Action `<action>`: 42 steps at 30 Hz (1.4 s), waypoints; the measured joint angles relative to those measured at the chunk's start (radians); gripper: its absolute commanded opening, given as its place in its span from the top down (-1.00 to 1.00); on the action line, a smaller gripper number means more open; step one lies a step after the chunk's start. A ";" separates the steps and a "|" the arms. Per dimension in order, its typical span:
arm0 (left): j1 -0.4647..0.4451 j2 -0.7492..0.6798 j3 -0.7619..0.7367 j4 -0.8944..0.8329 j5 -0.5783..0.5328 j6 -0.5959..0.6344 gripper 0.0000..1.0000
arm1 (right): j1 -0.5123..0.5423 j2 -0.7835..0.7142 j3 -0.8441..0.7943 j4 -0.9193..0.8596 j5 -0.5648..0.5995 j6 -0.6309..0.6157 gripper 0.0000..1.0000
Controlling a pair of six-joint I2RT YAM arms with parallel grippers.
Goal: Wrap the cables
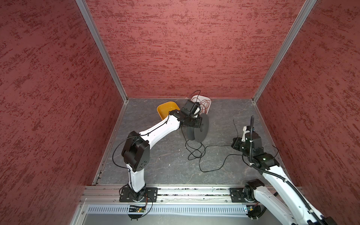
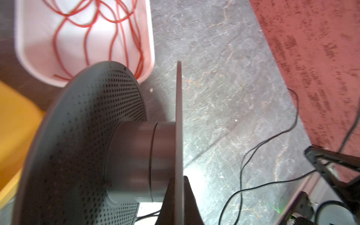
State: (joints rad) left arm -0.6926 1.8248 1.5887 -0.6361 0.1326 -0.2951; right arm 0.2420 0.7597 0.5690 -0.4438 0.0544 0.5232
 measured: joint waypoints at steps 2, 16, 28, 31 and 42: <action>-0.004 -0.025 -0.020 -0.024 -0.036 -0.003 1.00 | -0.003 0.012 0.013 0.004 0.000 -0.008 1.00; -0.042 -0.254 -0.208 -0.224 -0.206 -0.075 1.00 | -0.011 0.099 0.064 0.046 0.000 -0.045 1.00; -0.059 -0.166 -0.055 -0.276 -0.251 -0.040 1.00 | -0.015 0.164 0.064 0.132 -0.075 -0.072 1.00; -0.061 -0.086 0.047 -0.261 -0.276 -0.013 1.00 | -0.015 0.178 0.064 0.143 -0.092 -0.080 1.00; -0.066 0.161 0.287 -0.312 -0.357 0.020 1.00 | -0.015 0.192 0.064 0.152 -0.108 -0.100 1.00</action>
State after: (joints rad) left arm -0.7582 1.9858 1.8755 -0.9478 -0.2241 -0.2752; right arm 0.2272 0.9516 0.6331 -0.2920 -0.0532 0.4232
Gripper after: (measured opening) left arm 0.071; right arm 0.056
